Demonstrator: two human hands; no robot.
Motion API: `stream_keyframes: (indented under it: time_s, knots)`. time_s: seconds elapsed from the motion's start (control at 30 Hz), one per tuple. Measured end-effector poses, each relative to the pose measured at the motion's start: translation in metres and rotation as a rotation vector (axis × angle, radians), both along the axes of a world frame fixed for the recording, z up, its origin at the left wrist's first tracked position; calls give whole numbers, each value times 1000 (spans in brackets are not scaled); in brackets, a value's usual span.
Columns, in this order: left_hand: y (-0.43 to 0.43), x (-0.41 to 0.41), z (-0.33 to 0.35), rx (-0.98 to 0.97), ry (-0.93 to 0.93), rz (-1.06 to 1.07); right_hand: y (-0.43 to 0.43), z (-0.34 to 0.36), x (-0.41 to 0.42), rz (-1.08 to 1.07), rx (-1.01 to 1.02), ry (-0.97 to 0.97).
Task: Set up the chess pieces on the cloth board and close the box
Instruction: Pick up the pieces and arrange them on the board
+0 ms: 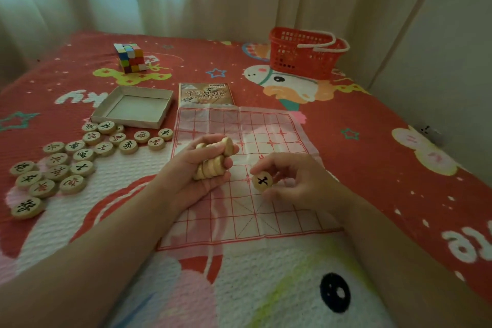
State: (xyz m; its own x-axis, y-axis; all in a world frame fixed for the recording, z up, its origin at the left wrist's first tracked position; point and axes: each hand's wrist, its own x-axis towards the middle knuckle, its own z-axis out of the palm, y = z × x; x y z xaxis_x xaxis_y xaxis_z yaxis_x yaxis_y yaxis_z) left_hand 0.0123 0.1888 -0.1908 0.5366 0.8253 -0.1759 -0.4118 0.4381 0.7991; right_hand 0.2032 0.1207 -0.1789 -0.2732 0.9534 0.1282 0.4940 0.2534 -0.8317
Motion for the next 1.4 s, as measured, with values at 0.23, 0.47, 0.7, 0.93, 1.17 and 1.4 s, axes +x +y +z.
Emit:
stream_keyframes:
  time_s: [0.23, 0.47, 0.7, 0.93, 1.17, 1.4]
  knots:
    - [-2, 3, -1, 42, 12, -45, -10, 10, 24, 67, -138, 33]
    - [-4, 5, 0, 34, -1, -73, -18, 9, 21, 217, -260, -405]
    - [-5, 3, -2, 44, 5, -121, -17, 13, 20, 203, -209, -336]
    - [-7, 7, -3, 40, -40, -229, 19, 18, -10, -161, 156, -101]
    - [-4, 4, -1, 80, 22, -123, 25, 2, -29, -212, 281, 53]
    - [-2, 1, -1, 50, 18, -96, 22, -10, -24, -197, 292, 173]
